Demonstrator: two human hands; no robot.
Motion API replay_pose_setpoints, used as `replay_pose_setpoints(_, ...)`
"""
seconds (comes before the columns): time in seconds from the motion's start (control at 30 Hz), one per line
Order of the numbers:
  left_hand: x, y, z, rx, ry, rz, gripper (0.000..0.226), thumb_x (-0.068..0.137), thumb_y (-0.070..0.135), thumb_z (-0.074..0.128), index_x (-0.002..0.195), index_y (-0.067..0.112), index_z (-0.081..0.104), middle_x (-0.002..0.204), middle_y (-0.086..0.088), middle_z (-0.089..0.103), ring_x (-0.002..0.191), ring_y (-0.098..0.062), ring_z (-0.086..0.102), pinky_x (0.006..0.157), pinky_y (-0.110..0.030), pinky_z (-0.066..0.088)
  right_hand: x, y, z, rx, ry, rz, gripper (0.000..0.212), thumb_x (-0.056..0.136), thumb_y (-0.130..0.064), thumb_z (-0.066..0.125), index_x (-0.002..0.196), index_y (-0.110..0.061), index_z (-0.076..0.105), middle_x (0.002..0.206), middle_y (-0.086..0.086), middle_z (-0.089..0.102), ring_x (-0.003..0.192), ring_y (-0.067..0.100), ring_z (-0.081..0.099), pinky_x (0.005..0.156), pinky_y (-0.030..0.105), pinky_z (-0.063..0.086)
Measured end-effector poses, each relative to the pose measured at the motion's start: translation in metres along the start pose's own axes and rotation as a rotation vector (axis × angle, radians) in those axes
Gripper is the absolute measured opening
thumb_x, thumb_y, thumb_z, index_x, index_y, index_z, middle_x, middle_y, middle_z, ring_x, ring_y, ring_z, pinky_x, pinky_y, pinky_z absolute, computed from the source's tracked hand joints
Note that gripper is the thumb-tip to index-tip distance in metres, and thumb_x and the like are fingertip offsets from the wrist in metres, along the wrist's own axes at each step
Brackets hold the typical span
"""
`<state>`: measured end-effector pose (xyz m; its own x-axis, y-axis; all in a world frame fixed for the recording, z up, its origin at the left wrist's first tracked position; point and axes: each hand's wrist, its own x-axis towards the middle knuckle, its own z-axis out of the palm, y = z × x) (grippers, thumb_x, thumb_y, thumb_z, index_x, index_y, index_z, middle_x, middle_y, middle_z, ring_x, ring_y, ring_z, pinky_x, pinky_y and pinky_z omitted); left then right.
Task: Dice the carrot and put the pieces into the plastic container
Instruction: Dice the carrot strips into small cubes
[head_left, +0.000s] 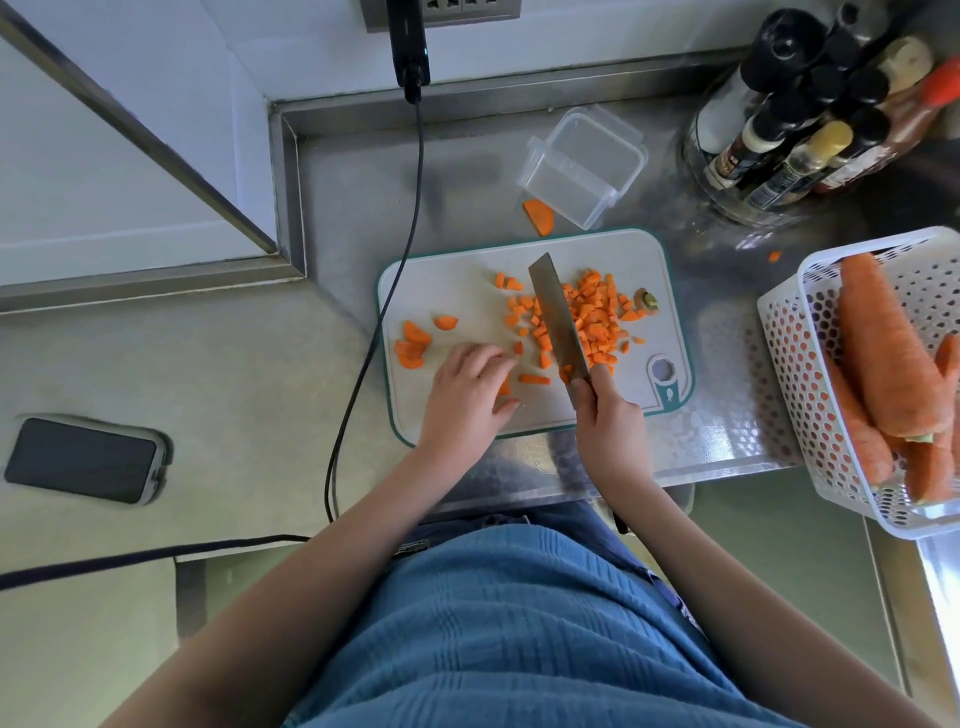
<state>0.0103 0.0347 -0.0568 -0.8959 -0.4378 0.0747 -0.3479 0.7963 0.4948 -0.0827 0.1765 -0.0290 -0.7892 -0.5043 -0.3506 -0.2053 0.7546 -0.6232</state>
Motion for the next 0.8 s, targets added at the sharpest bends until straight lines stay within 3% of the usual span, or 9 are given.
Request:
replay_pose_setpoints(0.13, 0.017, 0.006, 0.015, 0.045, -0.033, 0.127, 0.029, 0.063, 0.016, 0.083, 0.089, 0.011, 0.073, 0.093, -0.001, 0.067, 0.098, -0.022, 0.044, 0.08, -0.039, 0.047, -0.002, 0.001, -0.001, -0.011, 0.009, -0.011, 0.017, 0.103, -0.03, 0.035, 0.088, -0.022, 0.034, 0.058, 0.003, 0.049, 0.052, 0.028, 0.046, 0.044, 0.029, 0.028)
replay_pose_setpoints(0.27, 0.027, 0.005, 0.019, 0.058, -0.035, 0.236, 0.017, 0.062, 0.007, 0.084, 0.072, 0.012, 0.071, 0.074, 0.002, 0.066, 0.088, -0.019, 0.042, 0.076, -0.032, 0.033, -0.002, 0.002, -0.002, 0.003, 0.025, -0.008, 0.017, 0.103, -0.03, 0.035, 0.09, -0.02, 0.036, 0.059, 0.002, 0.051, 0.05, 0.024, 0.046, 0.043, 0.028, 0.03)
replay_pose_setpoints(0.37, 0.023, 0.001, 0.007, -0.001, -0.016, 0.255, 0.021, 0.065, -0.005, 0.077, 0.079, 0.008, 0.069, 0.083, -0.003, 0.066, 0.089, -0.02, 0.047, 0.078, -0.034, 0.042, -0.003, 0.003, -0.004, 0.028, 0.028, 0.003, 0.017, 0.103, -0.029, 0.036, 0.091, -0.017, 0.039, 0.059, 0.001, 0.05, 0.05, 0.022, 0.045, 0.044, 0.028, 0.029)
replay_pose_setpoints(0.57, 0.008, -0.022, -0.014, -0.118, -0.025, 0.098, 0.019, 0.072, -0.011, 0.07, 0.085, 0.002, 0.071, 0.089, -0.01, 0.068, 0.084, -0.031, 0.062, 0.073, -0.034, 0.051, -0.001, 0.0, -0.003, 0.092, -0.005, 0.013, 0.019, 0.103, -0.028, 0.035, 0.088, -0.017, 0.037, 0.059, 0.001, 0.05, 0.05, 0.022, 0.043, 0.047, 0.03, 0.031)
replay_pose_setpoints(0.7, -0.001, -0.029, -0.008, -0.194, -0.077, 0.045, 0.026, 0.077, -0.007, 0.067, 0.101, 0.001, 0.071, 0.107, -0.013, 0.069, 0.094, -0.029, 0.067, 0.084, -0.041, 0.055, -0.001, -0.006, -0.001, 0.101, -0.021, -0.025, 0.018, 0.103, -0.027, 0.036, 0.087, -0.018, 0.036, 0.061, 0.003, 0.049, 0.051, 0.024, 0.042, 0.048, 0.032, 0.032)
replay_pose_setpoints(0.8, -0.015, -0.035, -0.008, -0.183, -0.081, 0.036, 0.042, 0.075, -0.012, 0.068, 0.114, 0.004, 0.066, 0.121, -0.012, 0.063, 0.107, -0.027, 0.063, 0.095, -0.042, 0.048, -0.003, -0.008, 0.0, 0.088, -0.028, -0.051, 0.014, 0.102, -0.025, 0.037, 0.089, -0.021, 0.037, 0.06, 0.0, 0.048, 0.051, 0.022, 0.042, 0.048, 0.032, 0.031)
